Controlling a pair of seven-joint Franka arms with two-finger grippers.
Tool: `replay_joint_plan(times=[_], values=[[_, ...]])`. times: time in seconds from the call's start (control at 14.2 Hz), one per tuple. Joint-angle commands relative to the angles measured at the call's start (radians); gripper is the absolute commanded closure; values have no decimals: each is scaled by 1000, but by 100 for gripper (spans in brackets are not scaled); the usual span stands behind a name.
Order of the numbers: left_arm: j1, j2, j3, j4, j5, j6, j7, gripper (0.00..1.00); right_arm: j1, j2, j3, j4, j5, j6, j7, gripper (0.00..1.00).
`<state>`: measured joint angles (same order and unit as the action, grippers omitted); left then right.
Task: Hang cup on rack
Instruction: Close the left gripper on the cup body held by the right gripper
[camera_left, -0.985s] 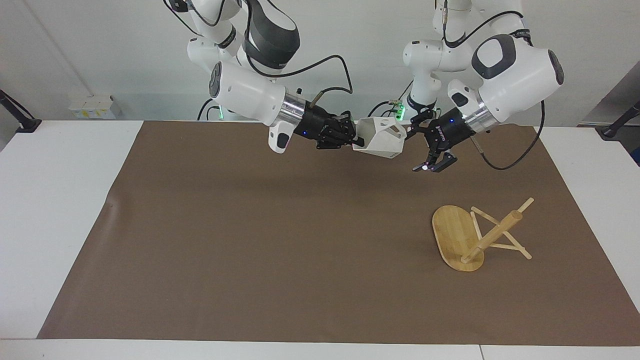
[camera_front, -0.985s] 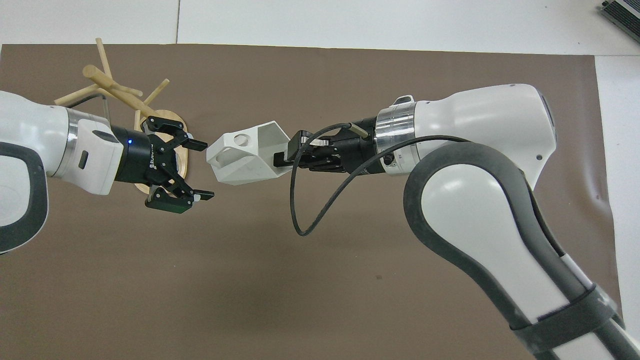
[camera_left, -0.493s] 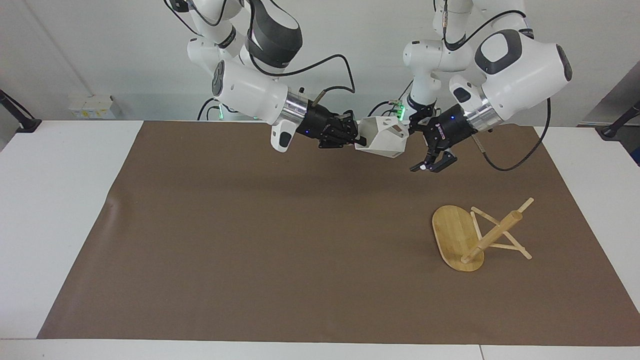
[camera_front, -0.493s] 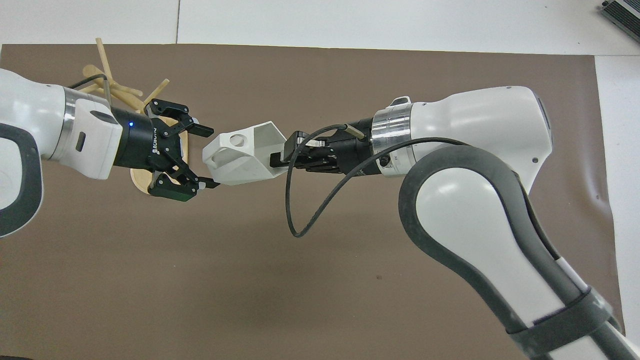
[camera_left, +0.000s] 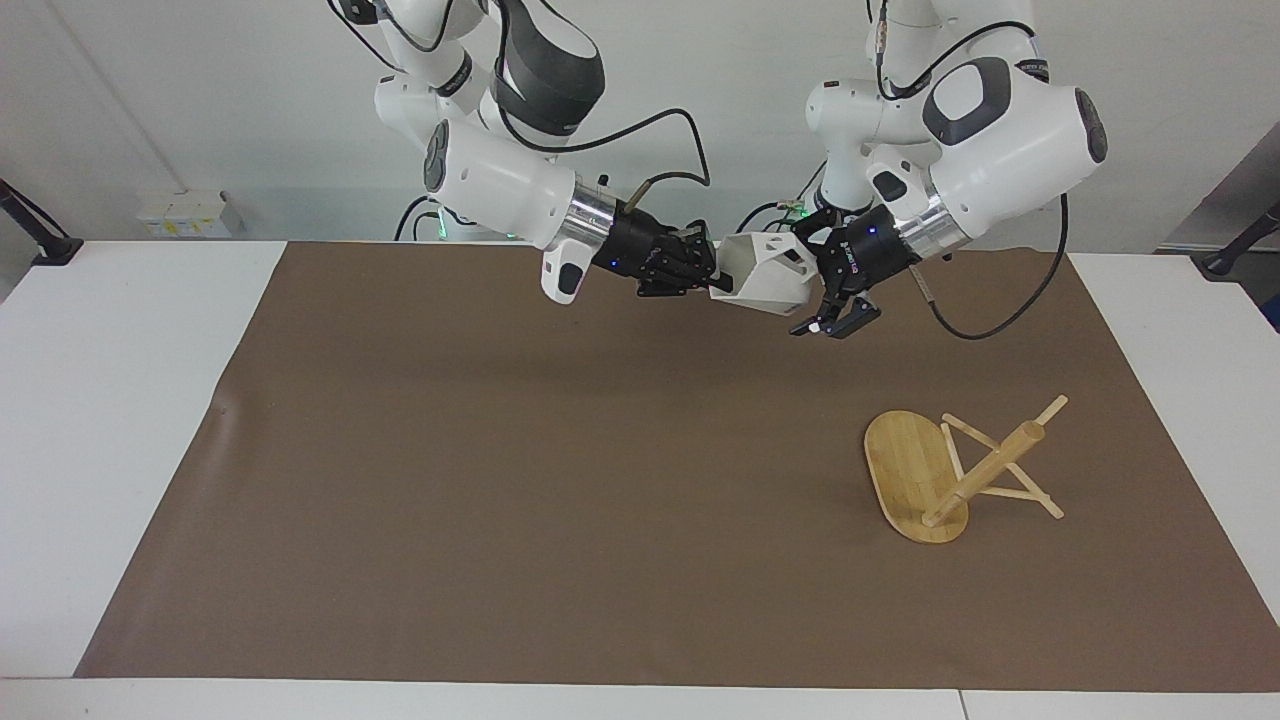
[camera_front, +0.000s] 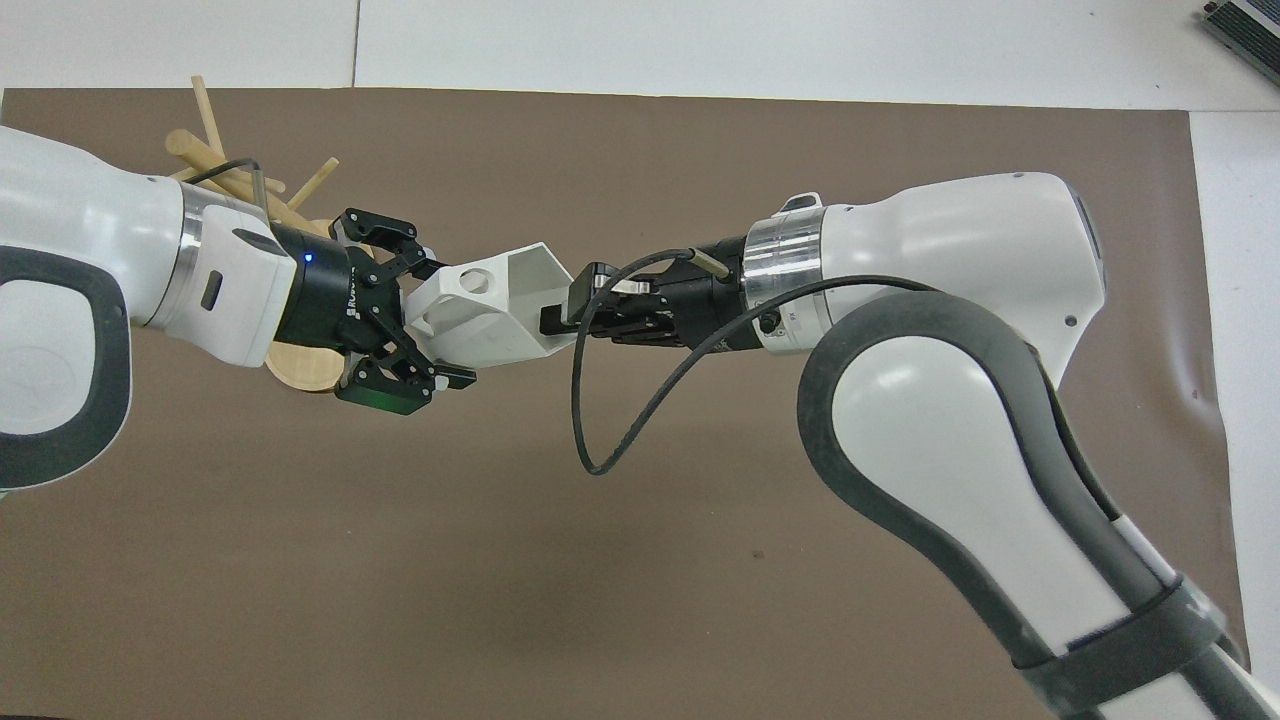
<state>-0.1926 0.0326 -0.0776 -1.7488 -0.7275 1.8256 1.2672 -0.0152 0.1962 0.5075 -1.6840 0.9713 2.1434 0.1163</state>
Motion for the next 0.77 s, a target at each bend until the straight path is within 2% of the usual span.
replay_joint_plan(times=[0.0,0.21,0.28,0.35,0.42,0.49,0.7], values=[[-10,-17,10,3,-10,-11,-17,0,-5,-7,11,-13,32,27,10,100],[-10,-26,10,-1,-10,-11,-17,0,-5,-7,11,-13,32,26,11,100],[-10,-26,10,-1,-10,-11,-17,5,-5,-7,11,-13,32,26,11,100],[-10,-26,10,-1,-10,-12,-23,67,-5,-7,11,-13,32,24,11,100],[-10,-37,12,-5,-10,-14,-52,95,-5,-7,11,-13,32,26,14,100],[-11,-43,12,-12,-10,-15,-78,100,-5,-7,11,-13,32,26,17,100],[-10,-49,12,-21,-10,-17,-86,100,-5,-7,11,-13,32,26,17,100]])
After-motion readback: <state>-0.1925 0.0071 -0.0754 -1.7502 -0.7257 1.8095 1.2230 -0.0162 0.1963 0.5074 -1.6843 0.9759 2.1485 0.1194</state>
